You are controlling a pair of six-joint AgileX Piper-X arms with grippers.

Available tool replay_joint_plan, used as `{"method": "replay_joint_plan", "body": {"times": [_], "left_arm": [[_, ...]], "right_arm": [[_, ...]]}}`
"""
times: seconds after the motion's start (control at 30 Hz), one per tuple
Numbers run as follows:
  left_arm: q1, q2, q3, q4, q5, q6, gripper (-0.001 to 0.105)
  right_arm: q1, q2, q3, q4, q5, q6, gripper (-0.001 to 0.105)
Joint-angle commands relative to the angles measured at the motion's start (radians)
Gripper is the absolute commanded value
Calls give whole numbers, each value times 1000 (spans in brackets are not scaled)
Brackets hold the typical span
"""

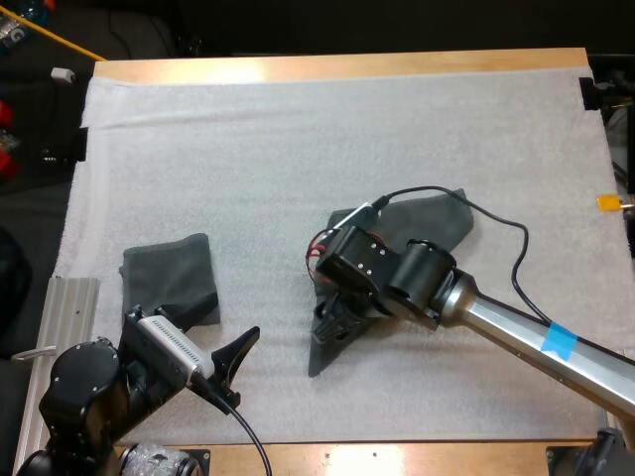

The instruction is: Pick towel from pile, fold and stack

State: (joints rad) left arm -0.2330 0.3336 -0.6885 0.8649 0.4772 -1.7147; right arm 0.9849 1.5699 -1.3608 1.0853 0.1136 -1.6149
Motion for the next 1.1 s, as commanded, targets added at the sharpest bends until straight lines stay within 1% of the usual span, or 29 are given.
{"method": "replay_joint_plan", "body": {"times": [0.0,0.07,0.17,0.3,0.4,0.5,0.57,0.63,0.7,0.73,0.8,0.87,0.97,1.07], "left_arm": [[-3,3,-7,-4,4,-7,63],[-3,3,-7,-4,4,-7,63],[-3,3,-7,-4,4,-7,63],[-3,3,-7,-4,4,-7,63],[-3,3,-7,-4,4,-7,63],[-3,3,-7,-2,4,-7,63],[-3,3,-7,-2,4,-7,63],[-3,3,-7,-2,4,-7,63],[-3,3,-7,-2,4,-7,63],[-3,3,-7,-2,4,-7,63],[-3,3,-7,-2,4,-7,63],[-3,3,-7,-2,4,-7,63],[-3,3,-7,-2,4,-7,63],[-3,3,-7,-2,4,-7,63]], "right_arm": [[-3,-17,-2,31,45,2,70],[-3,-19,-2,77,101,-6,67],[-5,-19,8,111,133,-13,67],[-16,-19,38,118,161,-13,67],[-60,-19,71,110,161,9,67],[-135,-19,110,101,148,23,67],[-192,-19,144,87,112,23,67],[-238,-19,175,70,97,23,67],[-278,-19,208,41,61,23,67],[-304,-19,230,17,26,23,66],[-338,-19,263,-22,-16,23,62],[-367,-19,297,-69,-21,25,53],[-393,-19,332,-143,-21,29,43],[-412,-7,359,-212,-26,52,41]]}}
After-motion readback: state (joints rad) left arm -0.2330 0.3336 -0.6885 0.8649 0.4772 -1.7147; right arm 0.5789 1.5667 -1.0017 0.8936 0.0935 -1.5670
